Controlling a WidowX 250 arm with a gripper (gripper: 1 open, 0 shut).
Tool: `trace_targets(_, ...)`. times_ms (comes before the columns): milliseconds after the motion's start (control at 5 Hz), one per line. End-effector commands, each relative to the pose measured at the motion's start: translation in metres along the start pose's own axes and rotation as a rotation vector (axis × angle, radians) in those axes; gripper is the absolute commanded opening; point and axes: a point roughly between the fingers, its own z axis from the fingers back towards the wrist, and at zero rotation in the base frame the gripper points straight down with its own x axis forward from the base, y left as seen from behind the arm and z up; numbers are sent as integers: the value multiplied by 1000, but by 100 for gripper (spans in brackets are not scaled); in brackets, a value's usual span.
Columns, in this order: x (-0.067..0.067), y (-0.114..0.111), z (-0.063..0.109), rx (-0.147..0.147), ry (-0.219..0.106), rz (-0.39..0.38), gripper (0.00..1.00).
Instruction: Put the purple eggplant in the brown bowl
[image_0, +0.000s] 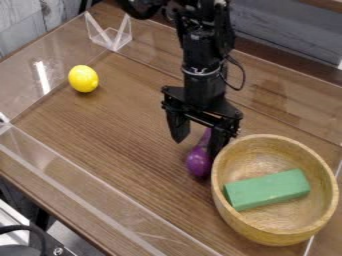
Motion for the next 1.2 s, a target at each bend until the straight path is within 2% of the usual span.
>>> trace_targets(0, 5, -5, 1, -4, -30, -18, 100)
trace_targets(200, 6, -6, -4, -7, -33, -13, 100)
trace_targets(400, 6, -8, -7, -10, -36, -8, 0)
trace_targets(1000, 12, -9, -16, -36, -52, 17, 0)
